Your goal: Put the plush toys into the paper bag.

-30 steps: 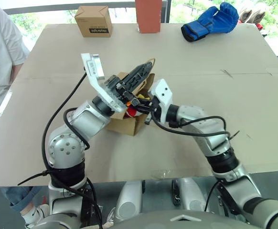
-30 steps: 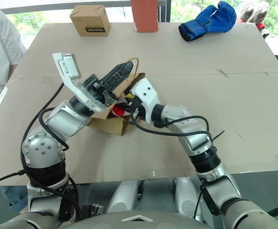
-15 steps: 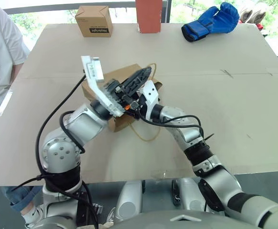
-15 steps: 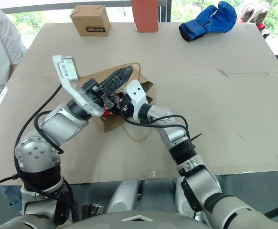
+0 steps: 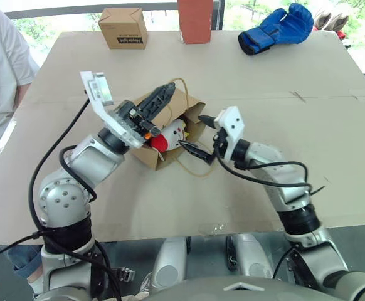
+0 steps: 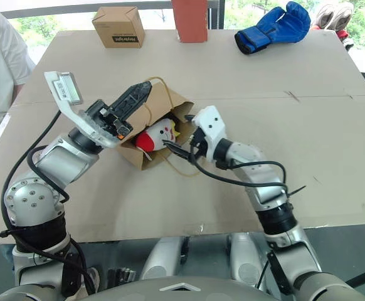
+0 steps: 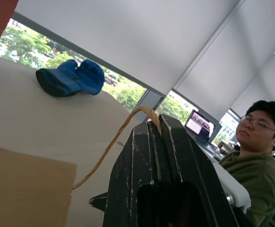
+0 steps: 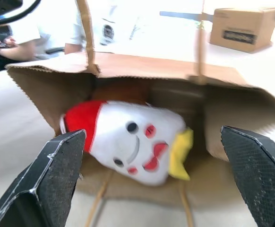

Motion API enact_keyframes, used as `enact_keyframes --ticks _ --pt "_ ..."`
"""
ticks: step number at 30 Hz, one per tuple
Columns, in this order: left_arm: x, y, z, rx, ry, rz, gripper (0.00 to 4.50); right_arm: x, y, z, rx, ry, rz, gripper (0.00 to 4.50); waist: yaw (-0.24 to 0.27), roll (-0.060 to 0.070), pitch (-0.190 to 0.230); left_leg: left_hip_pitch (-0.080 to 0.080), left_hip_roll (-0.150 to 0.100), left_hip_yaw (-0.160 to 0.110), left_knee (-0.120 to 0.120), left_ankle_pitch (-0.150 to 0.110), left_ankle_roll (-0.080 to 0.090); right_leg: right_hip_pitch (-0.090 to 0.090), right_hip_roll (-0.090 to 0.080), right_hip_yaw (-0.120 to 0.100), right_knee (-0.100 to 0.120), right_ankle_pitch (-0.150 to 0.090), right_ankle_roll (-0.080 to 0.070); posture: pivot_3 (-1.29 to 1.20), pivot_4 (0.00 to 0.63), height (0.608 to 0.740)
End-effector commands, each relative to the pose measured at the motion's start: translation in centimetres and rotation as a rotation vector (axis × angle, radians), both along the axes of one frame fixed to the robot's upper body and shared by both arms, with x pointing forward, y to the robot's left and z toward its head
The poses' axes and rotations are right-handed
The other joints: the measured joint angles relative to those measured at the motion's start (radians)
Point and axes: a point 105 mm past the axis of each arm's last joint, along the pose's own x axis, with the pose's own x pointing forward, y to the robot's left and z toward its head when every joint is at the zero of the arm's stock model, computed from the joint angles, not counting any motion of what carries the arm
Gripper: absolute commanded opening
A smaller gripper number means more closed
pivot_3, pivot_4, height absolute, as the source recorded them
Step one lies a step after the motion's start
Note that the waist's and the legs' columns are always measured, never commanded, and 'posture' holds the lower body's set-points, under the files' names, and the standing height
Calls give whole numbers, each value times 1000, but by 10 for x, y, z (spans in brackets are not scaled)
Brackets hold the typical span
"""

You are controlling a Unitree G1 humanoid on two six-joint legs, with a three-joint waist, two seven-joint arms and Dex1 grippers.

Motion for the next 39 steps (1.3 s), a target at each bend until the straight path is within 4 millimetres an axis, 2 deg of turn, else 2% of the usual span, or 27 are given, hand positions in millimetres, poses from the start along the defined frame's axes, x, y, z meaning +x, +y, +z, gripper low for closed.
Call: enact_keyframes --ticks 1,7,12,15,23,29,30,31,33,34,39 --pt "1 4 18 -15 -85 -8 0 -7 -23 2 -1 61 -71 4457 3 0 0 0 0 0 0 0 0 0 0 0 0 0 0 0 150 714" --pt "8 1 37 -61 -138 -45 0 -12 -52 -10 79 239 -215 4457 0 0 0 0 0 0 0 0 0 0 -1 0 0 0 0 0 150 714" --pt "13 -1 50 -90 -164 -87 0 -22 -65 -19 186 439 -277 4457 -1 0 0 0 0 0 0 0 0 0 0 0 0 0 0 0 150 714" --pt "15 -4 55 -94 -178 -104 0 -24 -67 -29 209 541 -295 4457 -1 0 0 -1 0 0 0 0 0 0 0 0 0 0 0 0 150 714" --pt "15 -5 62 -98 -205 -117 0 -11 -66 -32 247 599 -338 4457 -2 0 0 0 0 0 0 0 0 0 0 0 0 0 0 0 150 714" --pt "15 -2 63 -98 -214 -104 0 -8 -62 -24 339 603 -299 4457 -2 0 0 -1 0 0 -1 0 0 0 0 0 -1 0 0 0 150 714" --pt "15 -1 62 -99 -213 -102 0 -7 -60 -22 352 600 -291 3932 -2 0 0 -1 0 0 -1 0 0 0 0 0 -1 0 0 0 150 714" --pt "15 -1 62 -100 -213 -100 0 -6 -58 -20 361 594 -280 3777 -3 0 0 -1 0 0 -1 0 0 0 0 0 -1 0 0 0 150 714" --pt "14 -1 62 -101 -213 -97 0 -6 -53 -15 380 573 -247 2665 -3 0 0 -1 0 0 -1 0 0 0 0 0 -1 0 0 0 150 714" --pt "14 -1 61 -101 -213 -96 0 -5 -51 -12 397 561 -230 2353 -3 0 0 -1 0 0 -1 0 0 0 0 0 -1 0 0 0 150 714" --pt "14 2 59 -101 -211 -86 0 -5 -46 3 464 502 -181 43 -3 0 0 -1 0 0 -1 0 0 0 0 0 -1 0 0 0 150 714"
